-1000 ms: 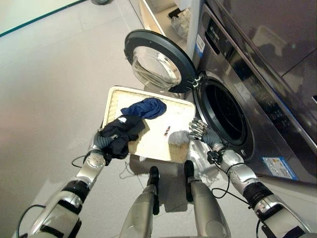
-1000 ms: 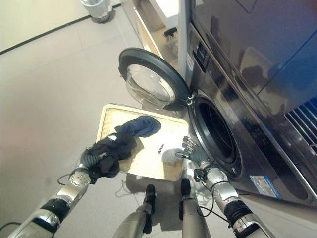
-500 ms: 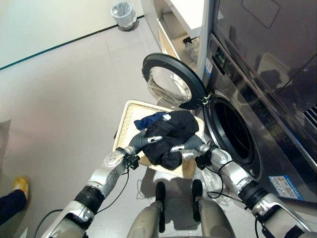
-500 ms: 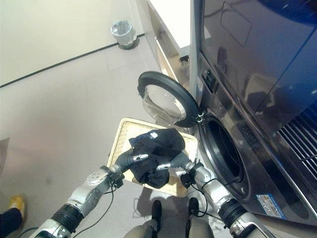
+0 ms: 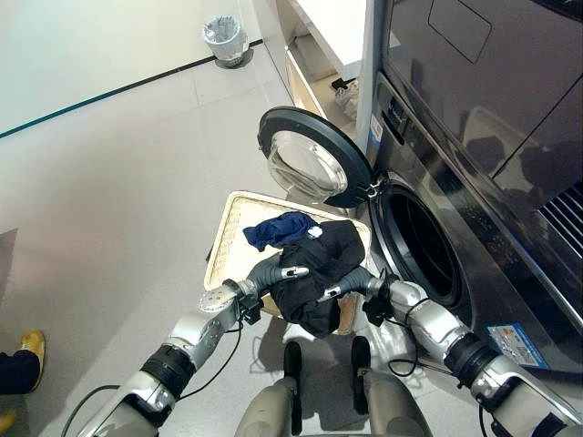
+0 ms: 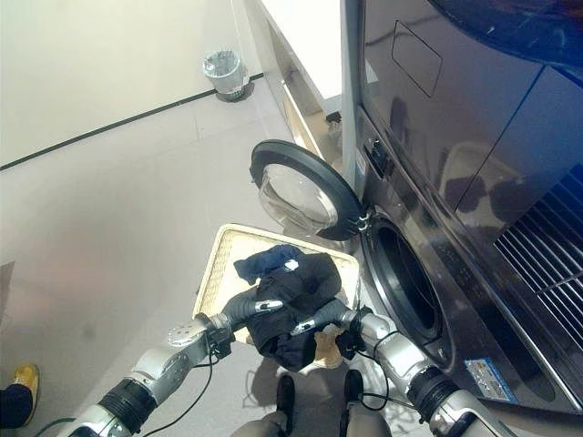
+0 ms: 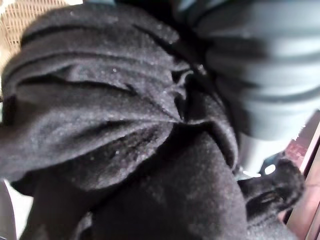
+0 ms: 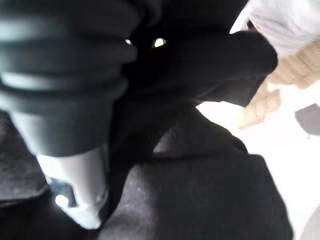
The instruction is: Put the clothes into the washing machine.
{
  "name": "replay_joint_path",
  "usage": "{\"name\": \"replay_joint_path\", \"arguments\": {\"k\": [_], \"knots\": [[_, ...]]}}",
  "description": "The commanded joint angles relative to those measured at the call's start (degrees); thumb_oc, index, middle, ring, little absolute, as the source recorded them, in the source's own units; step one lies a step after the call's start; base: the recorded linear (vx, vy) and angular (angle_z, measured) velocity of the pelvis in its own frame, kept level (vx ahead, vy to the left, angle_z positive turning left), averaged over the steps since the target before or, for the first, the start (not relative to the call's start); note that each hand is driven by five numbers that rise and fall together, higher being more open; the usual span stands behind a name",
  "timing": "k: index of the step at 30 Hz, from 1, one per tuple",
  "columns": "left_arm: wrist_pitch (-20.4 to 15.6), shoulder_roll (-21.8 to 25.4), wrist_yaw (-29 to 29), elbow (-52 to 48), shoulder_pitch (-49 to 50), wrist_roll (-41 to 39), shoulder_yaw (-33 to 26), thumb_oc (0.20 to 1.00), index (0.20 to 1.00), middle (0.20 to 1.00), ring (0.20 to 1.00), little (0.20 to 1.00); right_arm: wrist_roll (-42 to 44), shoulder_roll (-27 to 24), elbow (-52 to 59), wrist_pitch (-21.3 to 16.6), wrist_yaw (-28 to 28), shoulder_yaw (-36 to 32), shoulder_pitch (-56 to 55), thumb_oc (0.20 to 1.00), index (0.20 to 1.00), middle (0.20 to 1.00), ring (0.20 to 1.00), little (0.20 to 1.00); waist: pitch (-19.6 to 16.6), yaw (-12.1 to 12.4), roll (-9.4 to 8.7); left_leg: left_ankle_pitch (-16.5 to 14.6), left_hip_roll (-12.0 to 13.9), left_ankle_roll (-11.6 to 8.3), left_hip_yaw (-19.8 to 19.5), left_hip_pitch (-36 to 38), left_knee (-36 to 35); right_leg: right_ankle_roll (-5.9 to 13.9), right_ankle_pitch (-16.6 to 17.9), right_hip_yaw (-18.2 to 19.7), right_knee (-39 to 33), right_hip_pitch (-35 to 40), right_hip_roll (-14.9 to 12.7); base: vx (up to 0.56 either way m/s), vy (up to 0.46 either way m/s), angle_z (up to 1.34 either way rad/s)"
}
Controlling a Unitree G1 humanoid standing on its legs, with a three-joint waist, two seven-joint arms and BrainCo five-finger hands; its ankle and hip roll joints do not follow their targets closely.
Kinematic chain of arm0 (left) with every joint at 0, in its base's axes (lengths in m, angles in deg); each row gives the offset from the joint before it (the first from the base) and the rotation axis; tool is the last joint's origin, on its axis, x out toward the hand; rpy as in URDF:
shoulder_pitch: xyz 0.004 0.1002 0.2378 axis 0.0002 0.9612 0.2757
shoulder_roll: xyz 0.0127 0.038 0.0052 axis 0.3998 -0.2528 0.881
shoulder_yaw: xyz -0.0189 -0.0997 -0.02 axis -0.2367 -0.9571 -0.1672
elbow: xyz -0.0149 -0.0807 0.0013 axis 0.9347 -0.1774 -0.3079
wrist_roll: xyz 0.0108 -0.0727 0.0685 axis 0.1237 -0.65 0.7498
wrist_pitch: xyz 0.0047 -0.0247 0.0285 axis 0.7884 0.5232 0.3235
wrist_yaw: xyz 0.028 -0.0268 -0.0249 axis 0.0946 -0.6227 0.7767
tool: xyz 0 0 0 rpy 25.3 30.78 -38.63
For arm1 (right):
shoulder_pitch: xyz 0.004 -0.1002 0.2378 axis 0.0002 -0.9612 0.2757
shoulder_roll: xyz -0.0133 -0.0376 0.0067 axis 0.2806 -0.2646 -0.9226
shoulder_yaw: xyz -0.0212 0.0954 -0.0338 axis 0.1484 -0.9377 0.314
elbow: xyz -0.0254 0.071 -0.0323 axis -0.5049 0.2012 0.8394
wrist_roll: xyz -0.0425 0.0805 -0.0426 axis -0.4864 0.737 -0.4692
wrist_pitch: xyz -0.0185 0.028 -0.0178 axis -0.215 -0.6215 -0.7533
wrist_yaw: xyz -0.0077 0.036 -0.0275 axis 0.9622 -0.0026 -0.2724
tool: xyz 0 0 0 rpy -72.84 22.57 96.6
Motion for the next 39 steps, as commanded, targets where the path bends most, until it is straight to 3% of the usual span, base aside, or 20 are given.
{"name": "replay_joint_path", "arguments": {"k": [1,2,3,9,13,15,20,22,26,27,32,35,39], "knots": [[-4.36,-0.28,0.90,-4.78,-3.25,-3.16,1.85,0.200,0.200,0.200,0.200,0.200,6.85,5.51,5.65,1.44,-2.72,2.91,0.10,0.200,0.200,0.200,0.200,0.200,-1.93,0.21,-5.67,-3.26,-4.11,0.53,3.40,-0.21,1.31,5.04,0.29,2.29,-7.42,5.79,-0.49,0.00,0.000,0.00],[-4.75,-0.41,1.38,-4.79,-3.33,-3.15,1.89,0.200,0.200,0.200,0.200,0.200,7.61,5.83,5.59,2.11,-2.33,3.00,-0.16,0.200,0.200,0.200,0.200,0.200,-1.82,0.17,-5.73,-3.25,-4.09,0.53,3.47,-0.25,1.30,5.07,0.33,2.37,-7.43,5.72,-0.47,-0.03,-0.028,-0.01],[-7.62,-0.83,3.70,-4.43,-3.35,-2.51,1.96,1.000,1.000,1.000,1.000,1.000,8.93,6.28,4.97,3.99,-2.30,2.86,-0.75,0.200,0.200,0.200,0.200,0.200,-1.57,0.09,-5.86,-3.24,-4.06,0.57,3.57,-0.40,1.25,5.09,0.40,2.44,-7.46,5.52,-0.41,-0.04,-0.029,0.00],[-15.81,-3.13,10.07,-4.95,-3.17,0.03,1.39,1.000,1.000,1.000,1.000,1.000,12.66,8.41,2.12,10.20,-3.56,3.29,-2.40,0.200,0.200,0.200,0.200,0.200,0.27,0.48,-6.37,-2.96,-3.95,0.89,3.45,-1.38,0.97,4.85,0.48,2.44,-7.03,4.15,-0.15,-0.06,-0.041,-0.02],[-20.72,-3.62,16.96,-4.73,-4.39,6.62,2.21,1.000,1.000,1.000,1.000,1.000,17.56,9.88,0.49,14.92,-5.47,3.51,-2.43,0.200,0.200,0.200,0.200,0.200,1.75,0.76,-6.64,-2.65,-3.84,0.93,3.31,-2.52,1.17,4.66,0.49,2.26,-6.13,2.67,-0.07,-0.05,-0.039,0.00],[-21.90,-3.38,19.33,-4.48,-5.02,8.95,2.49,1.000,1.000,1.000,1.000,1.000,18.88,10.40,-0.11,15.51,-6.21,3.59,-2.67,0.200,0.200,0.200,0.200,0.200,2.19,0.82,-6.71,-2.52,-3.89,0.95,3.22,-3.09,1.32,4.59,0.53,2.33,-5.77,1.97,-0.01,-0.04,-0.031,-0.02],[-25.50,-2.69,31.63,-3.18,-6.62,17.94,3.01,1.000,1.000,1.000,1.000,1.000,24.31,11.62,-1.73,16.76,-5.92,3.19,-3.06,0.200,0.200,0.200,0.200,0.200,3.63,0.73,-6.70,-2.12,-3.99,0.97,3.22,-4.32,1.39,4.59,0.80,2.45,-5.09,0.10,0.14,0.00,0.000,0.00],[-25.31,-2.25,37.57,-2.73,-6.97,21.41,2.84,1.000,1.000,1.000,1.000,1.000,25.86,11.77,-2.36,14.98,-4.95,2.73,-3.06,0.200,0.200,0.200,0.200,0.200,4.20,0.76,-6.60,-1.94,-3.98,0.94,3.16,-5.07,1.61,4.60,0.88,2.46,-4.65,-0.86,0.15,-0.01,-0.026,-0.06],[-22.25,-1.42,49.54,-0.29,-7.21,24.35,0.92,1.000,1.000,1.000,1.000,1.000,31.45,11.99,-4.14,3.69,1.88,0.14,-2.69,0.200,0.200,0.200,0.200,0.200,5.86,0.63,-5.94,-1.47,-4.36,0.77,3.01,-7.35,2.83,4.52,0.95,2.28,-2.87,-3.56,-0.06,0.01,-0.018,-0.08],[-22.05,-1.34,50.41,0.20,-7.20,23.85,0.55,1.000,1.000,1.000,1.000,1.000,31.99,11.96,-4.31,2.99,2.51,-0.37,-2.44,0.200,0.200,0.200,0.200,0.200,6.09,0.59,-5.82,-1.41,-4.42,0.73,3.00,-7.66,2.99,4.51,0.96,2.26,-2.63,-3.95,-0.12,0.01,0.001,-0.04],[-19.50,-2.40,60.39,6.07,-6.28,21.85,-4.06,1.000,1.000,1.000,1.000,1.000,41.12,12.57,-7.88,-10.99,12.11,-7.68,0.06,0.200,0.200,0.200,0.200,0.200,6.68,0.16,-3.84,-0.74,-5.05,0.19,3.24,-11.47,3.97,4.53,0.78,2.09,-0.35,-8.55,-0.98,0.04,0.024,-0.04],[-20.04,-4.44,63.24,11.18,-4.29,19.21,-7.53,1.000,1.000,1.000,1.000,1.000,48.48,12.04,-12.96,-17.07,14.63,-16.32,3.15,0.200,0.200,0.200,0.200,0.200,6.68,0.19,-1.10,-0.53,-5.74,-0.09,3.62,-14.62,4.91,4.68,0.50,2.19,1.40,-12.47,-2.16,0.09,0.101,-0.03],[-21.99,-6.36,62.51,15.25,-2.60,16.87,-9.55,1.000,1.000,1.000,1.000,1.000,55.02,11.00,-17.79,-20.31,14.40,-23.33,6.50,0.200,0.200,0.200,0.200,0.200,6.68,0.52,0.92,-0.41,-5.92,-0.13,3.97,-16.59,5.13,4.65,0.09,2.18,2.54,-15.15,-2.55,0.05,0.047,0.05]]}}
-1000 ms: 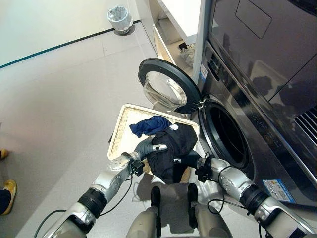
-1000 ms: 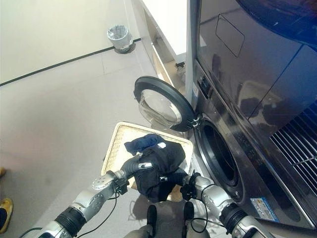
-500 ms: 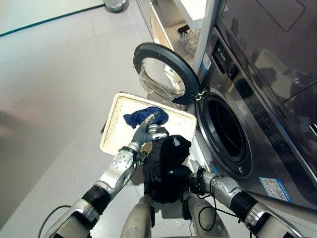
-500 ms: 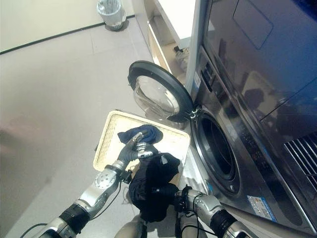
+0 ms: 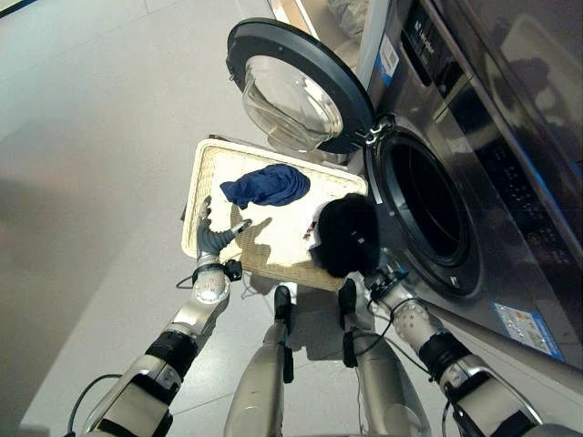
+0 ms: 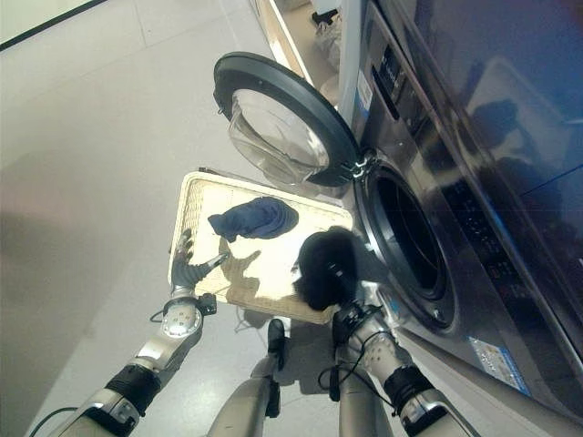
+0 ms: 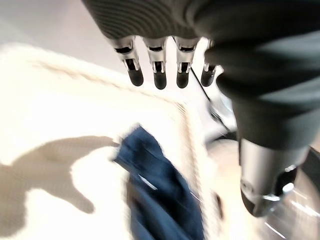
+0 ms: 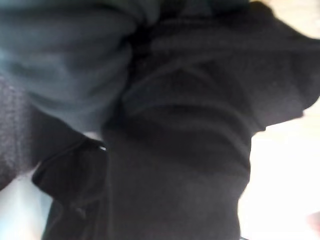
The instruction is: Put the clothes into the washing machine.
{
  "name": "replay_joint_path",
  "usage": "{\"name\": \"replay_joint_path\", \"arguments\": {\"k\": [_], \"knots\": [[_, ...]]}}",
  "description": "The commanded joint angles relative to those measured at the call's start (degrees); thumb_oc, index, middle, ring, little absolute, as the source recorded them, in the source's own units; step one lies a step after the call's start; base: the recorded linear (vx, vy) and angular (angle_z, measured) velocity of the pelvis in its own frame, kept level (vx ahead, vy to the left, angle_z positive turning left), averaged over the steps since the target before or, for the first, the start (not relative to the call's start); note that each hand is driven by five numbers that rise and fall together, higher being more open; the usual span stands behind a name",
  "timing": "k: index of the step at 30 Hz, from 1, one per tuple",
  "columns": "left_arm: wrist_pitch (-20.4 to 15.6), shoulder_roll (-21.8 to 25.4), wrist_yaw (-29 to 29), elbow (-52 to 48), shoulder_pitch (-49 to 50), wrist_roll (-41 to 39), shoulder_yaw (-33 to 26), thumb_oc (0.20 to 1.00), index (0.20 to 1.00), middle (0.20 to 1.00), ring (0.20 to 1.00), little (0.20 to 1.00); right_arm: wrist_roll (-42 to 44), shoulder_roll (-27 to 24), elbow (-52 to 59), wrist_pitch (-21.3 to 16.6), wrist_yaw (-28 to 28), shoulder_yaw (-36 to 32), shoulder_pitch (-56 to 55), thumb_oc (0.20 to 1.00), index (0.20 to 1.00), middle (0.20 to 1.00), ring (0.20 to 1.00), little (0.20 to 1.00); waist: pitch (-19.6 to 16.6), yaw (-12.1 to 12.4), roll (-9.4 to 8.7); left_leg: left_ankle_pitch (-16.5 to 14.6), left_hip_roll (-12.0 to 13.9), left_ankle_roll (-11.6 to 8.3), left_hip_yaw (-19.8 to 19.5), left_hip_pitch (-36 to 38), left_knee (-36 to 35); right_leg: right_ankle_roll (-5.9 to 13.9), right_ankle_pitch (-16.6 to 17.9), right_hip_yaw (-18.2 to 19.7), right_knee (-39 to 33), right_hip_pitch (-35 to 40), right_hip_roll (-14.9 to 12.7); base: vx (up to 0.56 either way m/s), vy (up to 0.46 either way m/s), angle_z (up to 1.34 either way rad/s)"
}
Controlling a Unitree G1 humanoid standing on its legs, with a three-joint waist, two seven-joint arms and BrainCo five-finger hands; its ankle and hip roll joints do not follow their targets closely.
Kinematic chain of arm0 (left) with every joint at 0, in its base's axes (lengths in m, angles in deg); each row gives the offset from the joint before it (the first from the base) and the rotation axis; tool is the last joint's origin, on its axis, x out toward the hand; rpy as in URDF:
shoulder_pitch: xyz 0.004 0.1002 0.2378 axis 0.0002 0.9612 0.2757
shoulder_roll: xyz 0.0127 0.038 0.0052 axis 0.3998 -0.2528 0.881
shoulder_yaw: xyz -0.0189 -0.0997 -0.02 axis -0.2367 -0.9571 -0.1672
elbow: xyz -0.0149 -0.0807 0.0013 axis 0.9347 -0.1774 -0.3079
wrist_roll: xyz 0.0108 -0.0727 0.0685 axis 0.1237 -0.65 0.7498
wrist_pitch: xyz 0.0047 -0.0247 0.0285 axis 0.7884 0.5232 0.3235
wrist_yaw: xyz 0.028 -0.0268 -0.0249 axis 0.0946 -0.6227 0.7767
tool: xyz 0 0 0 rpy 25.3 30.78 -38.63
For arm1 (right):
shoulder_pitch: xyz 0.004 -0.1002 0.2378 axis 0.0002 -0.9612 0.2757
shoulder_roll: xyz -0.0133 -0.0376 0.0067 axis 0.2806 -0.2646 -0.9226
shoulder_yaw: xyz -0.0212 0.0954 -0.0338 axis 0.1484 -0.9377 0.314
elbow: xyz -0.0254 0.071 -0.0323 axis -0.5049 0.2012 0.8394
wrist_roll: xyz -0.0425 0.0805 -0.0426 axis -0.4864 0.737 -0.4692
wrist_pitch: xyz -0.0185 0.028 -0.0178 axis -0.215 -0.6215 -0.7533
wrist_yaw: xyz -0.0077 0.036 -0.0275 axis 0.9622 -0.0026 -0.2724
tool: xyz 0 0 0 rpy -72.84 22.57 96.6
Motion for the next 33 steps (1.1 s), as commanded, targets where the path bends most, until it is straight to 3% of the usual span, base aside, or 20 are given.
{"name": "replay_joint_path", "arguments": {"k": [1,4,7,9,10,11,13,14,15,16,18,20,21,23,25,26,27,28,33], "knots": [[-5.45,-3.65,0.04,2.36,2.07,-3.94,-3.49,1.000,1.000,1.000,1.000,1.000,13.21,-1.56,-1.28,-8.79,0.94,-8.46,4.92,0.200,0.200,0.200,0.200,0.200,-1.06,0.57,2.53,-1.24,-4.58,-0.93,2.62,-6.15,4.97,4.07,-1.37,0.72,1.47,-3.61,-1.36,0.04,0.017,-0.03],[-8.20,-5.43,-0.89,5.73,3.37,-5.24,-4.12,1.000,1.000,1.000,1.000,1.000,20.27,-5.17,-6.12,-11.50,4.34,-15.34,11.00,0.200,0.200,0.200,0.200,0.200,-1.06,1.20,3.85,-1.05,-4.48,-0.87,3.35,-9.05,5.45,3.97,-1.67,0.64,2.72,-6.92,-1.13,0.03,-0.012,-0.14],[-10.54,-5.56,-1.07,5.97,5.05,-6.39,-3.33,1.000,1.000,1.000,1.000,1.000,24.38,-9.45,-7.72,-16.22,10.11,-18.07,15.99,0.200,0.200,0.200,0.200,0.200,-1.06,1.90,4.54,-0.93,-4.22,-0.62,3.88,-12.22,6.48,3.71,-2.08,0.64,4.58,-10.15,-0.69,0.02,-0.050,0.03],[-11.29,-4.70,-1.84,4.86,6.02,-6.37,-3.42,1.000,1.000,1.000,1.000,1.000,29.24,-13.90,-7.88,-22.33,14.38,-19.77,19.57,0.200,0.200,0.200,0.200,0.200,-1.06,2.50,4.59,-1.18,-4.04,-0.40,4.19,-14.60,7.75,3.60,-2.73,0.78,6.52,-12.54,-0.33,0.04,-0.110,0.03],[-12.01,-3.41,-2.59,3.21,7.57,-5.29,-4.04,1.000,1.000,1.000,1.000,1.000,34.69,-17.84,-5.69,-36.03,12.11,-23.33,20.47,0.200,0.200,0.200,0.200,0.200,-1.06,2.55,4.27,-1.98,-3.96,-0.01,4.14,-15.90,8.59,3.66,-4.07,0.77,8.32,-13.71,0.12,0.06,-0.123,0.01],[-11.99,-2.97,-2.76,2.67,7.82,-5.08,-4.08,1.000,1.000,1.000,1.000,1.000,35.07,-18.53,-5.11,-41.11,11.46,-24.12,20.36,0.200,0.200,0.200,0.200,0.200,-1.06,2.63,4.18,-2.12,-3.93,0.12,4.14,-16.35,8.85,3.67,-4.24,0.83,8.78,-14.15,0.23,0.06,-0.122,-0.02],[-10.73,-0.09,-2.54,-0.89,8.07,-5.21,-3.49,1.000,1.000,1.000,1.000,1.000,28.92,-21.54,-2.91,-60.99,11.80,-27.60,19.35,0.200,0.200,0.200,0.200,0.200,-1.06,2.13,3.83,-2.50,-4.16,0.75,3.77,-18.32,10.38,3.61,-4.33,1.33,10.70,-16.08,1.12,0.02,-0.060,-0.09],[-10.25,0.41,-2.48,-1.56,7.86,-5.16,-3.39,1.000,1.000,1.000,1.000,1.000,26.64,-22.04,-2.49,-63.02,13.24,-27.97,19.35,0.200,0.200,0.200,0.200,0.200,-1.06,2.15,3.78,-2.13,-4.20,0.84,3.72,-18.97,10.70,3.56,-3.69,1.32,10.76,-16.72,1.19,0.04,-0.043,-0.06],[-8.71,1.83,-2.30,-3.84,7.42,-5.03,-3.08,1.000,1.000,1.000,1.000,1.000,18.14,-24.42,-2.27,-67.78,20.26,-28.96,19.43,0.630,0.630,0.630,0.630,0.630,-1.06,1.92,3.51,-3.31,-4.75,1.02,3.40,-19.65,12.45,3.79,-4.09,1.48,11.83,-17.58,0.93,0.04,-0.023,-0.01],[-6.77,3.19,-1.93,-6.36,6.60,-4.61,-3.33,1.000,1.000,1.000,1.000,1.000,13.66,-27.60,-1.45,-67.35,26.19,-29.08,20.33,1.000,1.000,1.000,1.000,1.000,-1.06,1.59,3.44,-3.49,-5.08,1.30,3.18,-21.13,14.16,3.92,-3.21,1.70,12.47,-19.36,0.72,0.06,-0.012,-0.02],[-4.74,4.65,-0.99,-8.23,4.64,-3.97,-3.97,1.000,1.000,1.000,1.000,1.000,7.34,-29.85,0.77,-61.80,37.96,-28.61,21.12,1.000,1.000,1.000,1.000,1.000,-1.06,1.10,3.49,-3.65,-5.11,1.54,3.16,-23.12,15.70,4.09,-2.42,2.26,13.04,-21.60,0.68,0.02,0.014,-0.10],[-4.13,5.40,0.70,-8.58,3.06,-3.53,-4.04,1.000,1.000,1.000,1.000,1.000,6.45,-28.65,4.73,-56.05,43.10,-27.94,20.46,1.000,1.000,1.000,1.000,1.000,-1.06,0.52,3.37,-4.63,-5.17,1.65,3.48,-23.62,16.63,4.20,-2.92,2.97,13.55,-22.37,0.69,0.04,0.037,-0.14],[-4.24,5.95,2.91,-8.08,1.23,-1.78,-4.17,1.000,1.000,1.000,1.000,1.000,14.54,-25.94,7.86,-51.69,39.67,-27.31,19.85,1.000,1.000,1.000,1.000,1.000,-1.06,0.12,3.37,-3.88,-5.10,1.61,4.00,-24.52,16.51,4.10,-1.72,3.37,12.77,-23.30,0.78,0.03,0.077,-0.15],[-4.57,6.18,5.64,-5.97,-2.01,0.86,-4.32,1.000,1.000,1.000,1.000,1.000,32.35,-21.05,6.43,-41.76,25.08,-26.03,18.19,1.000,1.000,1.000,1.000,1.000,-1.06,-0.41,3.28,-4.47,-4.77,1.31,4.93,-23.92,16.19,4.07,-2.37,3.80,12.64,-22.99,0.82,0.01,0.083,-0.11],[-4.37,6.17,5.91,-5.56,-3.03,1.06,-4.31,1.000,1.000,1.000,1.000,1.000,34.65,-20.23,5.58,-40.57,22.21,-25.63,18.16,1.000,1.000,1.000,1.000,1.000,-1.06,-0.52,3.23,-3.87,-4.65,1.28,5.18,-24.26,15.92,3.99,-1.76,3.84,12.29,-23.26,0.85,-0.01,0.034,-0.04],[-4.15,6.08,6.48,-4.84,-4.81,1.29,-4.21,1.000,1.000,1.000,1.000,1.000,36.48,-18.71,3.97,-37.93,18.73,-24.63,18.17,1.000,1.000,1.000,1.000,1.000,-1.06,-0.70,3.20,-3.59,-4.42,1.17,5.61,-24.42,15.64,3.93,-1.53,3.98,11.98,-23.38,0.91,0.00,0.057,-0.05],[-2.93,5.12,8.99,-1.76,-10.81,4.17,-3.48,1.000,1.000,1.000,1.000,1.000,36.52,-13.67,1.56,-33.43,12.28,-22.23,18.69,1.000,1.000,1.000,1.000,1.000,-1.06,-1.48,3.07,-3.71,-3.98,0.64,6.87,-24.59,15.66,3.89,-1.77,4.26,12.10,-23.61,0.85,0.01,0.085,-0.05],[-2.28,4.82,10.28,-0.37,-13.48,6.37,-2.97,1.000,1.000,1.000,1.000,1.000,36.42,-11.93,0.52,-31.29,10.16,-21.59,19.09,1.000,1.000,1.000,1.000,1.000,-1.06,-1.89,3.11,-4.17,-3.89,0.40,7.24,-24.31,15.59,4.00,-2.24,4.42,12.16,-23.50,0.83,-0.02,0.096,-0.02],[2.91,4.02,13.91,3.35,-22.30,10.04,0.13,1.000,1.000,1.000,1.000,1.000,37.28,-8.24,-1.00,-26.31,4.21,-19.25,20.90,1.000,1.000,1.000,1.000,1.000,-1.06,-3.50,3.50,-3.30,-3.62,-0.15,8.94,-25.21,14.46,4.01,-0.80,5.15,10.44,-25.15,1.01,-0.04,0.108,-0.13]]}}
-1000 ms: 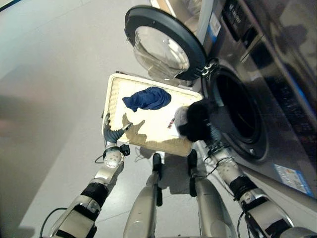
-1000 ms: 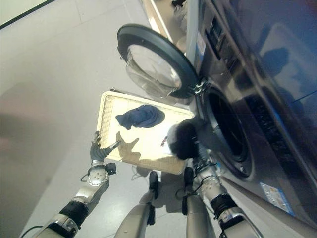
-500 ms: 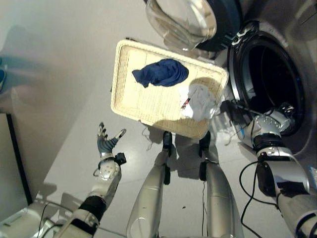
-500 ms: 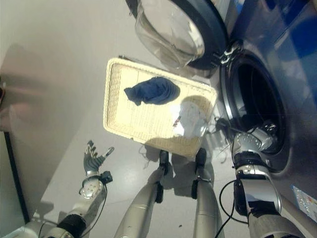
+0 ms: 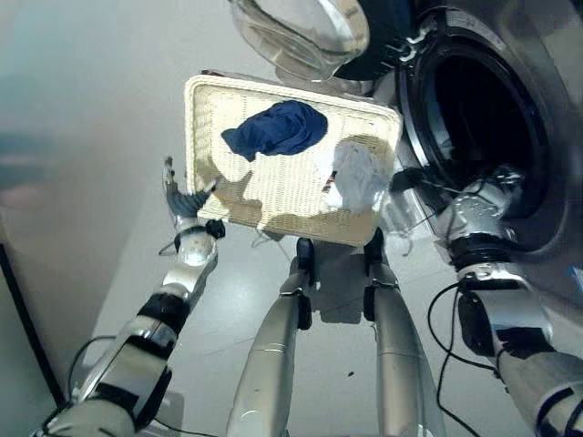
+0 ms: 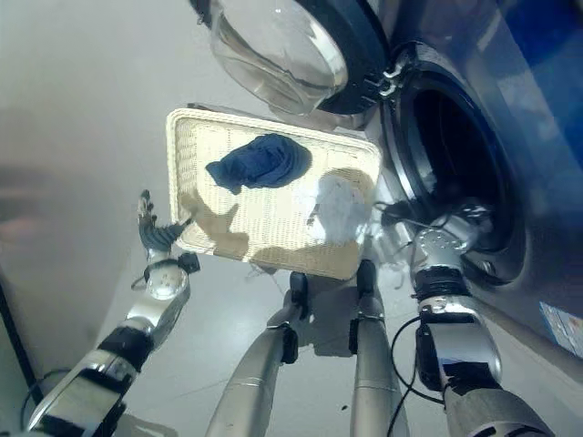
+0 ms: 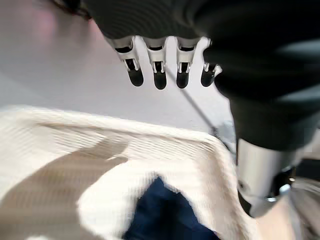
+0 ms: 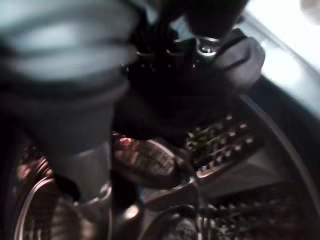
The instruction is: Put the clothes into the washing machine.
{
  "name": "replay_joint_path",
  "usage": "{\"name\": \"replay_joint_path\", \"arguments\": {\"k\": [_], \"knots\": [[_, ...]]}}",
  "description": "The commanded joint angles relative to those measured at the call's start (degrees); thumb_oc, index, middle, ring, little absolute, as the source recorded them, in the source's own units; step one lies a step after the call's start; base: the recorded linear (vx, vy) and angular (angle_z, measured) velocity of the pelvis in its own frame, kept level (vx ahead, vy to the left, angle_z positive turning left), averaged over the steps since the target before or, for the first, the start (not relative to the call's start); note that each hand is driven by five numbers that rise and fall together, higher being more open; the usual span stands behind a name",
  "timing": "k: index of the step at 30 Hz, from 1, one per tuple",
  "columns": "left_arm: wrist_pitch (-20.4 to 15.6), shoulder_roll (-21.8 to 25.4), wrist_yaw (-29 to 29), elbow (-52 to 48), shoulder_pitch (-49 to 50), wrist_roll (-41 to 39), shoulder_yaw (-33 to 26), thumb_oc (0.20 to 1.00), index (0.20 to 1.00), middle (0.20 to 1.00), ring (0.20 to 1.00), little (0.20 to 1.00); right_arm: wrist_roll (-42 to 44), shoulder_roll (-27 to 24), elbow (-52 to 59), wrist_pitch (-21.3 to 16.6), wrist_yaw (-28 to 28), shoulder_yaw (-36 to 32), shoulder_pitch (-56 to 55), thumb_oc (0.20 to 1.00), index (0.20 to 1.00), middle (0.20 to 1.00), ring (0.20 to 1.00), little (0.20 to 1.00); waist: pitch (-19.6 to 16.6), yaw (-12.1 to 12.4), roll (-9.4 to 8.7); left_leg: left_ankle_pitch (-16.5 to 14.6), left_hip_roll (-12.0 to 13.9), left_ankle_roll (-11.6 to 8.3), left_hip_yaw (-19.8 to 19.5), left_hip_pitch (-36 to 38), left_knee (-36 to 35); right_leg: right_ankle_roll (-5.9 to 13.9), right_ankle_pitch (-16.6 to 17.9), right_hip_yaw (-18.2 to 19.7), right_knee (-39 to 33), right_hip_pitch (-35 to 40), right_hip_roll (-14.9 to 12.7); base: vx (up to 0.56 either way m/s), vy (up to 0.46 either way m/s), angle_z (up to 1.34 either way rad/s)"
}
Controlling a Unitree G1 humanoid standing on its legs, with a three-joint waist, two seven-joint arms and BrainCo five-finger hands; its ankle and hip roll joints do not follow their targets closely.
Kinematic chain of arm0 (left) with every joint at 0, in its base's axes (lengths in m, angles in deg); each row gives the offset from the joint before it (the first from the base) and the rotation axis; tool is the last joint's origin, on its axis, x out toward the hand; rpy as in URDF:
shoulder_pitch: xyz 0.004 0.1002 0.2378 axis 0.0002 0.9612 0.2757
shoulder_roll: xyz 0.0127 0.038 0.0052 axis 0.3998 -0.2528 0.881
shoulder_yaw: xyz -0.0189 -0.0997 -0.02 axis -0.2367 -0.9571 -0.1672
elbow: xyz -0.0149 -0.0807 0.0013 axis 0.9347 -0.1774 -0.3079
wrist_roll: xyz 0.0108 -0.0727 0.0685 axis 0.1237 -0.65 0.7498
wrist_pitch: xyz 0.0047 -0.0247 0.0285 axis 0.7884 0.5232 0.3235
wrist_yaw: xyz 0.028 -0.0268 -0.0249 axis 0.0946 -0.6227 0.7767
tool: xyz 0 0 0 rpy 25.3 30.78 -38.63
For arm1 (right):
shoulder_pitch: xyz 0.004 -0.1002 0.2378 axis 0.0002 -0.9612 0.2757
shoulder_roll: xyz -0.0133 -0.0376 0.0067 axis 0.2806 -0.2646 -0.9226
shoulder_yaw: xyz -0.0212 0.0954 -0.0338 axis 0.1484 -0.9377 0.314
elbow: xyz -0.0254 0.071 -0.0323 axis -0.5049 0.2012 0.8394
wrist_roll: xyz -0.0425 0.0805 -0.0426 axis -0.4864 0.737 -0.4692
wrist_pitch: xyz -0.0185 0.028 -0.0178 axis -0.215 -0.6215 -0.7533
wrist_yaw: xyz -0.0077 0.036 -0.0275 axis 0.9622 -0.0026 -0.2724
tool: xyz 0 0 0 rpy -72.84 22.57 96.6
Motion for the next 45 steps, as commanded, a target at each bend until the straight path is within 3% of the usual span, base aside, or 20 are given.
{"name": "replay_joint_path", "arguments": {"k": [1,2,5,7,8,11,16,22,23,24,25,26,27,28,29,30,33,37,43,45], "knots": [[4.89,-1.07,4.13,1.87,-3.13,6.34,-0.79,1.000,1.000,1.000,1.000,1.000,0.96,-3.57,1.29,3.83,-6.60,0.37,-3.45,1.000,1.000,1.000,1.000,1.000,-1.03,-2.29,2.84,0.53,-0.79,-4.43,1.72,-2.46,-0.47,0.73,-3.55,-2.51,2.60,-3.31,3.56,-0.06,0.102,-0.24],[6.44,-0.85,3.94,2.63,-4.74,6.51,0.02,1.000,1.000,1.000,1.000,1.000,0.96,-3.25,1.11,4.61,-7.34,0.95,-3.25,1.000,1.000,1.000,1.000,1.000,-1.03,-2.56,2.85,0.49,-0.76,-4.52,2.02,-2.62,-0.49,0.74,-3.40,-2.34,2.24,-3.57,3.56,-0.05,0.200,-0.25],[15.46,0.29,0.73,7.11,-12.27,8.30,3.65,1.000,1.000,1.000,1.000,1.000,0.13,-2.01,0.91,7.92,-10.24,4.37,-2.66,1.000,1.000,1.000,1.000,1.000,-1.03,-4.47,2.73,-0.81,-0.66,-4.86,3.25,-3.04,0.09,0.81,-3.48,-1.44,0.98,-4.58,3.51,-0.01,0.164,-0.16],[17.35,0.87,-0.36,8.35,-14.44,8.53,4.35,1.000,1.000,1.000,1.000,1.000,-1.61,-1.76,0.96,8.55,-10.06,4.95,-2.11,1.000,1.000,1.000,1.000,1.000,-1.03,-4.86,2.55,-0.52,-0.62,-4.90,3.71,-3.87,0.29,0.81,-2.69,-1.22,0.45,-5.44,3.43,-0.03,0.103,-0.15],[21.79,1.68,-2.89,11.07,-17.51,9.01,5.94,1.000,1.000,1.000,1.000,1.000,-4.33,-1.29,1.66,9.85,-10.11,6.33,-2.46,1.000,1.000,1.000,1.000,1.000,-1.03,-5.80,2.24,-1.78,-0.35,-5.03,4.22,-4.15,1.39,0.86,-3.36,-0.75,0.72,-5.96,3.49,-0.01,0.108,-0.16],[26.92,2.91,-5.81,15.95,-22.31,8.94,8.23,1.000,1.000,1.000,1.000,1.000,-8.33,-0.30,3.15,11.69,-10.75,8.60,-3.16,1.000,1.000,1.000,1.000,1.000,-1.03,-7.34,1.38,-2.81,0.04,-5.08,5.08,-5.63,3.21,0.81,-3.17,0.14,0.79,-7.55,3.72,-0.01,0.117,-0.16],[30.77,4.47,-8.90,22.06,-27.23,9.70,9.87,1.000,1.000,1.000,1.000,1.000,-12.02,0.80,6.30,13.81,-11.01,10.76,-5.84,1.000,1.000,1.000,1.000,1.000,-1.03,-9.41,-0.03,-4.51,0.67,-5.00,6.05,-7.81,6.40,0.69,-2.88,1.28,1.30,-9.81,3.92,0.00,0.088,-0.08],[39.39,5.69,-13.49,27.91,-30.53,9.31,12.33,1.000,1.000,1.000,1.000,1.000,-14.00,1.66,9.04,15.27,-11.75,11.91,-9.18,1.000,1.000,1.000,1.000,1.000,-1.03,-10.97,-1.53,-6.04,1.58,-4.78,6.45,-10.76,9.40,0.86,-2.97,2.14,2.93,-12.74,4.19,0.00,0.072,-0.05],[39.39,5.69,-13.49,27.91,-30.53,9.31,12.33,1.000,1.000,1.000,1.000,1.000,-14.00,1.66,9.04,15.27,-11.75,11.91,-9.18,1.000,1.000,1.000,1.000,1.000,-1.03,-10.97,-1.53,-6.04,1.58,-4.78,6.45,-10.76,9.40,0.86,-2.97,2.14,2.93,-12.74,4.19,0.01,0.052,-0.12],[42.14,5.92,-15.04,29.07,-30.78,9.74,13.38,1.000,1.000,1.000,1.000,1.000,-14.29,1.40,9.70,15.35,-11.65,12.37,-9.75,1.000,1.000,1.000,1.000,1.000,-1.03,-11.27,-1.81,-6.18,1.69,-4.74,6.50,-11.36,9.87,0.84,-2.67,2.22,2.94,-13.32,4.21,0.01,0.032,-0.06],[42.14,5.92,-15.04,29.07,-30.78,9.74,13.38,1.000,1.000,1.000,1.000,1.000,-14.29,1.40,9.70,15.35,-11.65,12.37,-9.75,1.000,1.000,1.000,1.000,1.000,-1.03,-11.27,-1.81,-6.18,1.69,-4.74,6.50,-11.36,9.87,0.84,-2.67,2.22,2.94,-13.32,4.21,0.03,0.138,-0.12],[52.11,6.96,-21.20,31.49,-31.68,15.91,17.65,1.000,1.000,1.000,1.000,1.000,-15.45,-0.02,10.65,16.07,-12.17,13.00,-10.90,1.000,1.000,1.000,1.000,1.000,-1.03,-12.04,-2.38,-6.47,1.90,-4.79,6.73,-12.37,10.23,1.00,-1.57,2.78,1.89,-14.33,4.31,0.02,0.116,-0.09],[53.10,7.08,-22.15,31.56,-31.75,17.09,18.09,1.000,1.000,1.000,1.000,1.000,-15.61,-0.17,10.74,16.01,-12.13,13.08,-10.92,1.000,1.000,1.000,1.000,1.000,-1.03,-12.07,-2.41,-6.48,1.90,-4.81,6.77,-12.46,10.24,1.03,-1.46,2.86,1.75,-14.43,4.32,0.02,0.139,-0.14],[54.66,7.45,-23.80,31.65,-31.88,19.16,19.17,0.627,0.627,0.627,0.627,0.627,-15.85,-0.45,10.90,15.93,-12.04,13.31,-10.97,1.000,1.000,1.000,1.000,1.000,-1.03,-12.19,-2.44,-6.55,1.92,-4.87,6.83,-12.60,10.30,1.09,-1.17,3.00,1.47,-14.62,4.29,0.01,0.057,-0.18],[55.98,7.68,-24.89,31.62,-31.90,20.15,20.15,0.432,0.432,0.432,0.432,0.432,-16.00,-0.62,10.98,15.98,-12.18,13.42,-11.08,1.000,1.000,1.000,1.000,1.000,-1.03,-12.29,-2.42,-6.56,1.94,-4.97,6.89,-12.66,10.29,1.14,-0.93,3.13,1.18,-14.70,4.24,0.01,0.058,-0.19],[56.38,7.75,-25.22,31.55,-31.92,20.82,20.44,0.213,0.213,0.213,0.213,0.213,-16.10,-0.66,10.98,16.03,-12.26,13.41,-11.12,1.000,1.000,1.000,1.000,1.000,-1.03,-12.30,-2.43,-6.55,1.95,-5.02,6.92,-12.67,10.27,1.16,-0.85,3.18,1.07,-14.71,4.22,0.00,0.054,-0.15],[58.13,8.83,-29.02,30.51,-31.90,26.23,22.29,0.200,0.200,0.200,0.200,0.200,-16.55,-1.40,12.07,16.36,-12.85,13.64,-11.92,1.000,1.000,1.000,1.000,1.000,-1.03,-12.27,-2.28,-6.09,1.96,-5.19,6.84,-12.67,9.62,1.19,-0.71,3.64,0.76,-14.72,4.40,-0.01,0.060,-0.04],[57.37,9.52,-27.85,28.69,-30.45,27.23,21.94,0.200,0.200,0.200,0.200,0.200,-17.34,-1.49,14.11,16.51,-14.28,13.22,-13.52,1.000,1.000,1.000,1.000,1.000,-1.03,-11.76,-2.07,-4.89,1.84,-5.38,6.40,-12.07,7.95,1.15,-0.96,3.96,0.53,-13.99,4.87,-0.01,0.009,-0.01],[53.42,11.17,-21.31,25.21,-28.26,26.77,18.45,0.200,0.200,0.200,0.200,0.200,-21.10,-0.17,19.00,15.46,-13.48,12.70,-14.85,1.000,1.000,1.000,1.000,1.000,-1.03,-10.04,-1.78,-2.31,1.55,-5.57,5.27,-9.88,4.01,1.01,-1.22,3.14,-0.51,-11.46,5.54,-0.04,-0.022,0.01],[51.22,12.28,-18.25,22.53,-26.77,27.04,15.62,0.200,0.200,0.200,0.200,0.200,-24.68,0.61,22.35,15.03,-10.90,12.38,-15.34,1.000,1.000,1.000,1.000,1.000,-1.03,-8.87,-1.36,-0.60,1.38,-5.69,4.53,-8.50,1.42,0.83,-1.57,2.59,-0.87,-9.93,6.07,-0.05,-0.042,0.11]]}}
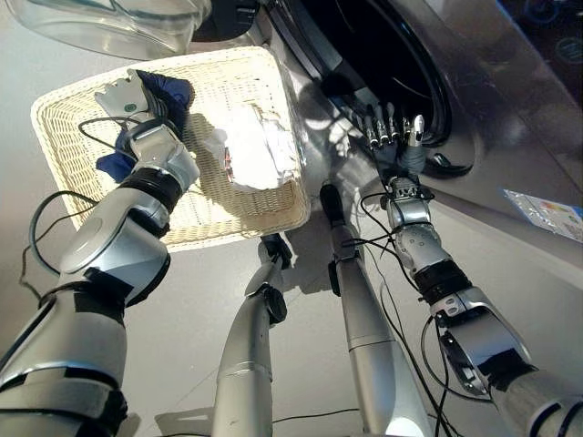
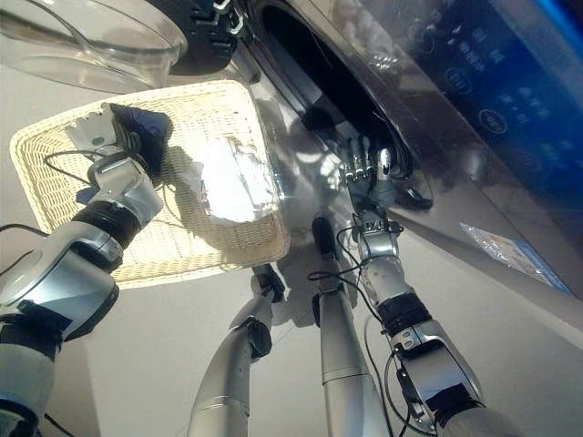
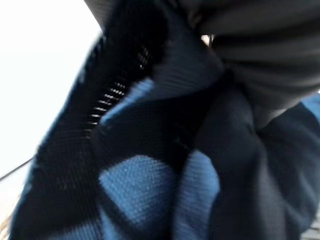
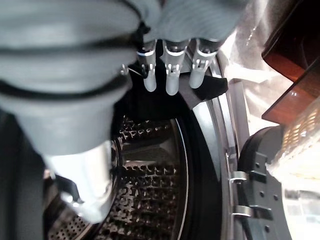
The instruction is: Put the clothes into the washing machine.
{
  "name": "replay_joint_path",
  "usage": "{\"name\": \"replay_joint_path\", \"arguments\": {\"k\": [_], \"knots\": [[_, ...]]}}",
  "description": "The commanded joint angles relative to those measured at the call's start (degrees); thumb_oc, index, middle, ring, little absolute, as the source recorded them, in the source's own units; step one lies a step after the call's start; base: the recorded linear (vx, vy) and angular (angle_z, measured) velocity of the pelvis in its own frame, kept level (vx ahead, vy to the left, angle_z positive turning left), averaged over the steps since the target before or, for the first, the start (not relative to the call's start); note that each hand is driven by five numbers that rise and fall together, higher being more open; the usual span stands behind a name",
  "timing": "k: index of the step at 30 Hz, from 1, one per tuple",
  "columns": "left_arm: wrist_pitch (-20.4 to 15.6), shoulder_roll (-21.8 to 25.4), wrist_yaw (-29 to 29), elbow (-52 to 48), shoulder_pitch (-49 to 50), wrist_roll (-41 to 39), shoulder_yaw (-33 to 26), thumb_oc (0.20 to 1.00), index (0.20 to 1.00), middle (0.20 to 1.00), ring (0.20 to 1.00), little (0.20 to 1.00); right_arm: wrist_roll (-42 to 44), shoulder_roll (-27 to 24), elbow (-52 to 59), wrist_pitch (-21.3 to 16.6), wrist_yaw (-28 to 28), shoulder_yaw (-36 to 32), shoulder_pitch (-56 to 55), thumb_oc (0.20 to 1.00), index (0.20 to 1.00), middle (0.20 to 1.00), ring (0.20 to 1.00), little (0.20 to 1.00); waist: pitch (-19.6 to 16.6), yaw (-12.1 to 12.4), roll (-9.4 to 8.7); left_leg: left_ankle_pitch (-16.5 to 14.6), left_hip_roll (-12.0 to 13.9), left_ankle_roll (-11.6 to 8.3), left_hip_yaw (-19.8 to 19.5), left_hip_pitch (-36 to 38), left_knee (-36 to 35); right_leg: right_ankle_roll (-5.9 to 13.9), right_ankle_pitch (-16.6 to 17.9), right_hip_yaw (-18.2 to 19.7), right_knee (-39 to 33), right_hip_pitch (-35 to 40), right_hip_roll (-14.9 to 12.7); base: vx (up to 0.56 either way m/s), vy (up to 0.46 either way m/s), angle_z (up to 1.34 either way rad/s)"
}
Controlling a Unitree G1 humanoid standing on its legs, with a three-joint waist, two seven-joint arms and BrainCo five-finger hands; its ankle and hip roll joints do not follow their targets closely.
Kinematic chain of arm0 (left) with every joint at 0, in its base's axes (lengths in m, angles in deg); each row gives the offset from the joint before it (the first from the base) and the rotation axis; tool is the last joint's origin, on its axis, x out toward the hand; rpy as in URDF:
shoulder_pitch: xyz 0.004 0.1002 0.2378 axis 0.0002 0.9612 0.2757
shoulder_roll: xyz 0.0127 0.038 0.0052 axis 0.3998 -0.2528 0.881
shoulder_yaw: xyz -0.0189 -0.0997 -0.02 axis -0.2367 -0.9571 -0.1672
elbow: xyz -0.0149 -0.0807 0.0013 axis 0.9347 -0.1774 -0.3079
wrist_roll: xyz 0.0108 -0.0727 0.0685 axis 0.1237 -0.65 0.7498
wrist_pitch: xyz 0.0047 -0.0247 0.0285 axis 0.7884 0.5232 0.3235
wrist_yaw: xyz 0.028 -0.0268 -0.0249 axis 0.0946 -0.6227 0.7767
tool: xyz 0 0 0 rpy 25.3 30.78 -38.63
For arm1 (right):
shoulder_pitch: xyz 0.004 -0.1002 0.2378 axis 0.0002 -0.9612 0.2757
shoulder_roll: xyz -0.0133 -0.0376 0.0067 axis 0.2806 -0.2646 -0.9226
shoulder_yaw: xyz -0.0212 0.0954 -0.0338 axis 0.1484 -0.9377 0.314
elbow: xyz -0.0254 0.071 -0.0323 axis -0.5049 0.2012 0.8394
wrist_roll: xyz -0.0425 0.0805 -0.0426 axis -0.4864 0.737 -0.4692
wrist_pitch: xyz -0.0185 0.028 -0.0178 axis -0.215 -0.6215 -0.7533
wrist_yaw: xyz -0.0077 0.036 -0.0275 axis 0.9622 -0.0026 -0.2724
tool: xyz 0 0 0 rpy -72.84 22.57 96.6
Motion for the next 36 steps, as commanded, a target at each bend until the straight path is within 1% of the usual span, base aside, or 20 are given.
{"name": "replay_joint_path", "arguments": {"k": [1,4,9,11,16,17,18,20,21,24,26,28,29,30,31,32,33,34,35,36], "knots": [[-1.70,3.08,2.56,2.47,4.80,-1.94,-4.73,0.200,0.200,0.200,0.200,0.200,-5.53,-1.50,6.23,-4.70,1.46,-6.20,-4.72,1.000,1.000,1.000,1.000,1.000,0.87,0.56,1.45,2.21,-0.06,-5.13,-1.57,1.75,-1.43,1.56,-4.36,-3.04,-1.13,3.11,3.86,-0.05,-0.028,0.13],[-2.70,3.64,4.16,1.01,5.55,-2.11,-6.11,0.200,0.200,0.200,0.200,0.200,-6.55,-1.38,7.43,-4.81,2.28,-6.21,-5.06,1.000,1.000,1.000,1.000,1.000,0.87,1.19,1.65,2.96,-0.07,-5.20,-1.99,2.37,-2.59,1.45,-4.64,-3.37,-1.14,3.80,4.01,-0.02,-0.012,0.06],[-7.73,5.51,10.83,-6.49,10.46,-3.57,-12.45,0.200,0.200,0.200,0.200,0.200,-13.89,-0.27,12.08,-6.69,6.69,-5.63,-7.80,1.000,1.000,1.000,1.000,1.000,0.87,3.33,2.47,4.63,-0.61,-5.39,-3.55,5.21,-5.21,1.24,-5.94,-4.96,-0.58,6.90,3.91,-0.06,-0.027,0.11],[-11.15,6.44,13.29,-10.31,13.66,-4.58,-15.25,0.200,0.200,0.200,0.200,0.200,-16.86,0.04,13.49,-8.16,8.61,-5.51,-9.53,1.000,1.000,1.000,1.000,1.000,0.87,4.25,2.79,4.89,-1.07,-5.35,-4.12,6.82,-5.74,1.19,-6.33,-5.82,-0.48,8.77,3.58,-0.06,-0.025,0.25],[-17.32,7.20,17.06,-16.32,18.98,-10.13,-19.68,0.200,0.200,0.200,0.200,0.200,-17.33,0.28,15.70,-9.25,10.24,-6.00,-11.86,1.000,1.000,1.000,1.000,1.000,0.87,5.50,3.10,5.83,-1.61,-5.10,-4.98,8.21,-6.71,1.00,-5.99,-6.87,-0.94,10.70,3.25,-0.05,-0.011,0.11],[-20.60,6.96,17.98,-18.88,21.91,-12.99,-21.72,0.200,0.200,0.200,0.200,0.200,-17.08,1.08,16.19,-9.38,9.93,-6.30,-13.38,1.000,1.000,1.000,1.000,1.000,0.87,5.98,3.09,5.35,-1.91,-4.94,-5.42,9.42,-7.15,1.05,-6.68,-7.34,-1.13,12.14,2.98,-0.05,-0.009,0.05],[-21.50,6.98,18.17,-19.33,22.24,-13.95,-22.24,0.200,0.200,0.200,0.200,0.200,-16.85,1.14,16.28,-9.41,9.85,-6.31,-13.39,1.000,1.000,1.000,1.000,1.000,0.87,6.11,3.11,5.88,-1.90,-4.90,-5.39,9.10,-7.38,1.02,-6.04,-7.41,-1.50,11.91,2.99,-0.05,-0.016,0.12],[-31.08,4.31,18.46,-23.16,28.73,-20.01,-27.86,0.200,0.200,0.200,0.200,0.200,-15.44,3.18,16.86,-9.25,10.25,-6.40,-15.50,1.000,1.000,1.000,1.000,1.000,0.87,7.06,2.84,5.32,-2.45,-4.44,-6.06,10.53,-7.86,0.98,-6.60,-7.99,-1.92,13.74,2.81,-0.05,-0.033,0.15],[-32.17,4.12,18.62,-23.50,29.21,-20.40,-28.48,0.200,0.200,0.200,0.200,0.200,-15.47,3.31,16.91,-9.30,10.31,-6.29,-15.49,1.000,1.000,1.000,1.000,1.000,0.87,7.10,2.85,5.83,-2.43,-4.39,-6.02,10.21,-8.03,0.95,-5.96,-8.01,-2.28,13.53,2.82,-0.03,-0.031,0.06],[-38.70,1.89,17.77,-27.48,33.77,-23.22,-31.82,0.200,0.200,0.200,0.200,0.200,-16.45,4.69,16.49,-9.38,11.09,-6.00,-16.99,1.000,1.000,1.000,1.000,1.000,0.87,7.75,2.71,5.39,-2.73,-3.98,-6.41,11.40,-8.69,0.95,-6.44,-8.48,-2.77,14.99,2.71,-0.05,-0.024,0.02],[-42.97,0.19,14.78,-31.74,36.90,-25.75,-33.95,0.200,0.200,0.200,0.200,0.200,-20.82,5.48,16.27,-8.53,12.73,-5.36,-18.25,1.000,1.000,1.000,1.000,1.000,0.87,8.28,2.56,5.50,-2.99,-3.69,-6.74,12.02,-9.36,1.02,-6.25,-8.71,-3.38,15.88,2.67,-0.07,-0.048,0.07],[-44.18,-0.10,13.68,-32.92,37.43,-26.79,-34.30,0.200,0.200,0.200,0.200,0.200,-23.29,5.50,16.11,-8.04,13.71,-5.06,-18.25,1.000,1.000,1.000,1.000,1.000,0.87,8.42,2.56,6.17,-3.01,-3.61,-6.76,11.60,-9.64,0.96,-5.38,-8.73,-3.85,15.58,2.76,-0.04,-0.037,0.10],[-46.03,-1.40,9.56,-36.56,39.53,-28.99,-34.93,0.200,0.200,0.200,0.200,0.200,-31.38,5.67,15.92,-5.59,16.14,-3.94,-19.20,1.000,1.000,1.000,1.000,1.000,0.87,8.67,2.51,5.63,-3.40,-3.35,-7.13,12.55,-9.85,1.04,-5.87,-8.97,-4.00,16.56,2.55,-0.04,-0.032,0.08],[-46.65,-1.72,8.07,-37.60,39.84,-29.99,-35.13,0.200,0.200,0.200,0.200,0.200,-33.89,5.53,15.74,-4.87,16.85,-3.56,-19.15,1.000,1.000,1.000,1.000,1.000,0.87,8.81,2.50,6.13,-3.45,-3.27,-7.15,12.22,-10.03,1.01,-5.18,-9.00,-4.40,16.32,2.54,-0.05,-0.038,0.07],[-47.85,-2.40,3.32,-40.83,41.23,-32.99,-35.27,0.200,0.200,0.200,0.200,0.200,-43.80,4.86,15.30,-2.06,18.24,-2.18,-19.42,1.000,1.000,1.000,1.000,1.000,0.87,9.00,2.49,6.12,-3.65,-3.10,-7.36,12.54,-10.39,1.11,-4.93,-9.22,-5.04,16.73,2.30,-0.07,-0.035,0.05],[-47.57,-2.96,0.33,-44.04,42.22,-34.91,-35.14,0.200,0.200,0.200,0.200,0.200,-50.45,3.81,15.04,-1.06,18.68,-0.89,-19.36,1.000,1.000,1.000,1.000,1.000,0.87,9.20,2.40,6.23,-3.77,-3.01,-7.46,12.67,-10.59,1.22,-4.53,-9.39,-5.65,17.06,2.10,-0.03,-0.030,0.05],[-47.56,-3.10,-0.78,-44.84,42.78,-35.41,-35.08,0.200,0.200,0.200,0.200,0.200,-52.88,3.73,15.11,-0.59,18.82,-0.56,-19.64,1.000,1.000,1.000,1.000,1.000,0.87,9.19,2.39,5.77,-3.84,-2.99,-7.58,13.21,-10.58,1.30,-5.02,-9.47,-5.59,17.60,2.03,-0.04,-0.052,0.06],[-47.66,-3.58,-6.74,-48.93,44.37,-38.10,-34.47,0.200,0.200,0.200,0.200,0.200,-65.11,1.49,15.27,0.80,18.68,1.82,-19.27,1.000,1.000,1.000,1.000,1.000,0.87,9.58,2.16,5.89,-4.06,-2.84,-7.81,13.26,-10.79,1.51,-4.47,-9.83,-6.47,18.03,1.71,-0.06,-0.074,0.07],[-47.02,-3.86,-12.16,-51.89,45.37,-39.76,-33.85,0.200,0.200,0.200,0.200,0.200,-73.01,-0.71,16.15,1.64,18.17,3.96,-18.51,1.000,1.000,1.000,1.000,1.000,0.87,9.78,1.92,5.96,-4.28,-2.77,-8.05,13.49,-10.96,1.81,-4.01,-10.06,-7.14,18.51,1.49,-0.08,-0.090,0.10],[-46.45,-3.91,-14.68,-52.98,45.58,-40.31,-33.49,0.200,0.200,0.200,0.200,0.200,-76.31,-1.94,16.80,2.35,17.10,4.94,-17.99,1.000,1.000,1.000,1.000,1.000,0.87,9.84,1.80,6.02,-4.32,-2.74,-8.16,13.49,-11.03,1.94,-3.77,-10.23,-7.47,18.67,1.37,-0.07,-0.092,0.12]]}}
